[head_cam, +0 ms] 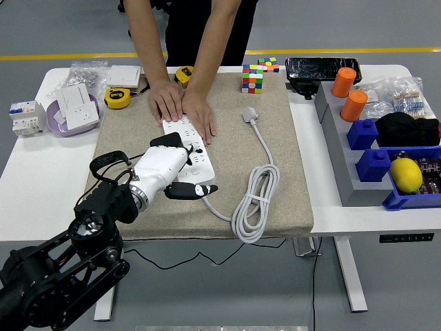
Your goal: Pick up the plug,place it near the board,insert it into the board,press the button
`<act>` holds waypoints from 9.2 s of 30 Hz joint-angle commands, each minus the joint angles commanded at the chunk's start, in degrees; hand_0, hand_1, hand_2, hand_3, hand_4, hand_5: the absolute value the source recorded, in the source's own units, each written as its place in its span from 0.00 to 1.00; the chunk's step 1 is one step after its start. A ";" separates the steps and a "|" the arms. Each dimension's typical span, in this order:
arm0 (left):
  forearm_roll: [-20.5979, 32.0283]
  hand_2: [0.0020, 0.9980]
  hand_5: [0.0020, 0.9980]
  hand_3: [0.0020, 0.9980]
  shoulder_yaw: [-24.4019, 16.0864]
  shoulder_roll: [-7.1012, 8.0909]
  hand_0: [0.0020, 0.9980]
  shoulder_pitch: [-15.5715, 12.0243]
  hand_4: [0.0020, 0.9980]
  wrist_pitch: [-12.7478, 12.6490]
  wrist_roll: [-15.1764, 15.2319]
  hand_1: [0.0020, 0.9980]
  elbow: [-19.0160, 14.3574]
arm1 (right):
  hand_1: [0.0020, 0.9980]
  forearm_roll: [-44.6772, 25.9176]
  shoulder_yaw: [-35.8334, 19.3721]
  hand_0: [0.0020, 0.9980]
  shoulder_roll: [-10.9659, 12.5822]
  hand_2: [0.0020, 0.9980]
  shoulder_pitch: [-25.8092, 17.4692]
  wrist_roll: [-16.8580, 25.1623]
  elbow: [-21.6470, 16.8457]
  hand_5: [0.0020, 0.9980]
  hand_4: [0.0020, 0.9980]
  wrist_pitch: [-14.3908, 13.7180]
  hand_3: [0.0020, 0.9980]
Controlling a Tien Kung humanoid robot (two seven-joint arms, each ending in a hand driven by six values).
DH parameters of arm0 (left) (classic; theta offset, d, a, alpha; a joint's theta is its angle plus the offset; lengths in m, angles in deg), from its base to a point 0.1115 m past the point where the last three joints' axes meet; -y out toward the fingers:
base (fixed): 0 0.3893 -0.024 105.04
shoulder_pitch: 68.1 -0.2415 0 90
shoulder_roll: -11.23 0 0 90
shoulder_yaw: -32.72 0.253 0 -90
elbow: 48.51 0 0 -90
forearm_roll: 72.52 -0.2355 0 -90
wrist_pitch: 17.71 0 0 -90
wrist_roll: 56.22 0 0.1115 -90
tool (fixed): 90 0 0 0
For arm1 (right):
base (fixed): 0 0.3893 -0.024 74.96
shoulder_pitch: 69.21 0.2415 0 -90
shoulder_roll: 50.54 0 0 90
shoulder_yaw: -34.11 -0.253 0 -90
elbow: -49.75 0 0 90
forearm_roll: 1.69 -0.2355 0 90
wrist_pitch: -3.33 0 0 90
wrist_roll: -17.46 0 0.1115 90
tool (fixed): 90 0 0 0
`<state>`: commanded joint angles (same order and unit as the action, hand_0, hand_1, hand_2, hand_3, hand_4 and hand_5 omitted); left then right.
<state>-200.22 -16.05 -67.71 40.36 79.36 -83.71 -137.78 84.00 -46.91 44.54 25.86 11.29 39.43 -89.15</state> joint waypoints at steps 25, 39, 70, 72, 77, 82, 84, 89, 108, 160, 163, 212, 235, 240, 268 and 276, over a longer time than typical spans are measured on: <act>2.20 0.14 0.23 0.90 1.32 -1.89 0.17 1.04 0.67 -1.35 1.18 0.05 8.71 | 0.58 0.44 0.15 0.62 0.04 0.62 -0.05 -0.16 0.00 0.61 0.88 0.07 0.54; 2.42 0.14 0.22 0.88 1.74 -1.86 0.17 1.34 0.64 0.26 0.71 0.05 10.93 | 0.58 0.29 0.07 0.62 0.04 0.62 -0.04 -0.16 0.00 0.61 0.88 0.04 0.54; 21.22 1.00 0.45 1.00 -21.50 -6.77 1.00 -7.23 1.00 -20.36 26.23 1.00 -0.46 | 0.58 0.09 -0.23 0.62 -0.36 0.62 -0.24 -0.07 0.00 0.61 0.88 -0.05 0.54; 25.69 1.00 0.45 1.00 -22.50 -7.16 1.00 -8.06 1.00 -21.44 28.98 1.00 0.66 | 0.58 0.24 -0.37 0.62 -0.34 0.62 -0.28 -0.12 0.00 0.61 0.88 -0.05 0.54; 37.98 1.00 0.47 1.00 -24.05 -7.41 1.00 -10.76 1.00 -21.77 32.90 1.00 2.91 | 0.58 0.32 -0.45 0.62 -0.32 0.62 -0.42 -0.14 0.00 0.61 0.88 -0.05 0.54; 50.27 0.68 0.34 1.00 -24.55 -7.10 0.69 -12.59 0.96 -21.72 31.30 0.71 3.42 | 0.58 0.47 -0.50 0.62 -0.37 0.62 -0.55 -0.19 0.00 0.61 0.88 0.00 0.54; 51.56 0.68 0.34 1.00 -24.44 -6.66 0.69 -12.38 0.96 -20.97 28.80 0.71 3.49 | 0.58 0.49 -0.46 0.62 -0.36 0.62 -0.50 -0.18 0.00 0.61 0.88 0.01 0.54; 41.07 0.20 0.15 0.90 -21.70 -4.07 0.22 -9.72 0.74 -16.93 22.08 0.11 4.08 | 0.58 0.21 -0.11 0.62 -0.27 0.62 -0.25 -0.08 0.00 0.61 0.88 -0.02 0.54; 9.75 0.13 0.00 0.89 -5.81 0.23 0.13 -0.80 0.57 -7.45 12.01 0.03 10.92 | 0.59 0.14 -0.19 0.62 -0.07 0.62 -0.13 -0.16 0.00 0.61 0.88 -0.03 0.54; 10.72 0.14 0.00 0.86 2.01 0.39 0.13 1.22 0.57 -4.85 11.04 0.02 15.13 | 0.58 0.07 0.20 0.62 0.05 0.62 -0.21 -0.21 0.00 0.61 0.88 -0.02 0.54; 10.56 0.14 0.00 0.86 1.86 0.43 0.13 1.32 0.57 -4.88 11.09 0.02 14.83 | 0.58 0.05 0.18 0.62 0.06 0.62 -0.16 -0.22 0.00 0.61 0.88 -0.02 0.54; 42.82 0.84 0.33 0.81 -11.84 -9.51 0.90 16.04 1.00 -11.89 27.81 0.95 43.76 | 0.58 -0.13 1.18 0.62 0.04 0.62 0.18 -0.46 0.00 0.61 0.88 0.14 0.54; 23.09 0.58 0.21 0.58 -11.46 -9.51 0.82 17.15 0.98 -17.20 27.26 0.73 50.04 | 0.58 -0.37 1.17 0.62 0.11 0.62 0.31 -0.41 0.00 0.61 0.88 0.10 0.54; 21.82 0.43 0.20 0.54 -11.62 -9.49 0.66 17.23 0.96 -17.71 27.15 0.50 50.31 | 0.58 -0.21 1.03 0.62 0.08 0.62 0.25 -0.45 0.00 0.61 0.88 0.12 0.54; 19.65 0.27 0.08 0.33 -12.57 -8.45 0.48 16.48 0.49 -18.55 25.98 0.28 48.56 | 0.58 -0.09 0.74 0.62 -0.02 0.62 0.13 -0.42 0.00 0.61 0.88 0.10 0.54; 19.57 0.27 0.09 0.32 -13.17 -7.18 0.49 15.88 0.48 -17.92 25.66 0.30 46.76 | 0.58 -0.06 0.69 0.62 -0.02 0.62 -0.05 -0.44 0.00 0.61 0.88 0.10 0.54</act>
<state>-180.65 -29.22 -74.90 56.25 61.44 -58.05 -91.02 83.94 -46.22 44.53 25.82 10.85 39.43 -89.05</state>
